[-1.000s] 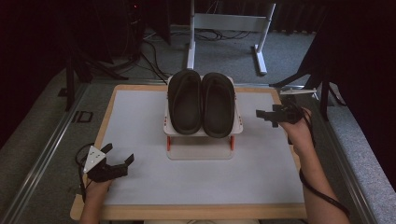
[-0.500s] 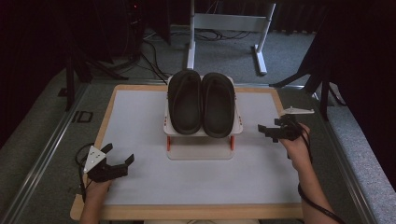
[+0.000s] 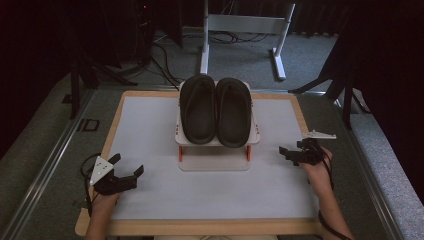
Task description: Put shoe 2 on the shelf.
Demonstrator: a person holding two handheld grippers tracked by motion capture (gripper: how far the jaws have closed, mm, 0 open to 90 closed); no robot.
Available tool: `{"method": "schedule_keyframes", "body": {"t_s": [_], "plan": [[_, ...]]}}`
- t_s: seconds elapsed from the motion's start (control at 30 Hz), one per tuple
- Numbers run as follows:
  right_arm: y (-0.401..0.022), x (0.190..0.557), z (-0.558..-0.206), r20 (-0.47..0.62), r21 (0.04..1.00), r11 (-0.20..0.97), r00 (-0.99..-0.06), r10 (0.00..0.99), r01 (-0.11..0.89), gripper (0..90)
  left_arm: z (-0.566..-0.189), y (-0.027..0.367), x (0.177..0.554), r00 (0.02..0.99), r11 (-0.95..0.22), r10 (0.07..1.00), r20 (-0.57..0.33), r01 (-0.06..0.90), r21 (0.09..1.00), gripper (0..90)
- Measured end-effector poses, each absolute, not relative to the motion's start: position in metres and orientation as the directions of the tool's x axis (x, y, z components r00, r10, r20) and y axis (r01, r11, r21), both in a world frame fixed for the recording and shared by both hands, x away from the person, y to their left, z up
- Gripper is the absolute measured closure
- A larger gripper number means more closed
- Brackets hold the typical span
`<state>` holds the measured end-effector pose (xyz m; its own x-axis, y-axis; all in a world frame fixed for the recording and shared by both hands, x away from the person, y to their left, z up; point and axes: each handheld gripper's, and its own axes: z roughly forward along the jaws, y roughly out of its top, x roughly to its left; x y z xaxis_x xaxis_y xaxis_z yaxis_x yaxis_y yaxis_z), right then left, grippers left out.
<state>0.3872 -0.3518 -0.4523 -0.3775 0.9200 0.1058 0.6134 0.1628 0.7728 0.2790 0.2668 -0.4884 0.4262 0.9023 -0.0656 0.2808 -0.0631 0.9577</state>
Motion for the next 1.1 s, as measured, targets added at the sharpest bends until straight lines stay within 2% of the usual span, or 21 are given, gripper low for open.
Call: {"method": "schedule_keyframes", "body": {"t_s": [0.17, 0.77, 1.1], "plan": [[-0.355, 0.382, -0.463, 0.127, 0.765, 0.122, -0.334, 0.934, 0.633, 13.7, -0.488, 0.267, 0.279, 0.426, -0.064, 0.902, -0.064, 0.279, 0.958, 1.1], [-0.368, 0.356, -0.477, 0.048, 0.831, 0.084, -0.223, 0.974, 0.549, 13.7, -0.488, 0.266, 0.278, 0.434, -0.072, 0.899, -0.056, 0.273, 0.959, 1.2], [-0.369, 0.355, -0.478, 0.054, 0.837, 0.073, -0.215, 0.975, 0.542, 13.8, -0.488, 0.266, 0.278, 0.433, -0.071, 0.900, -0.056, 0.271, 0.960, 1.2]]}}
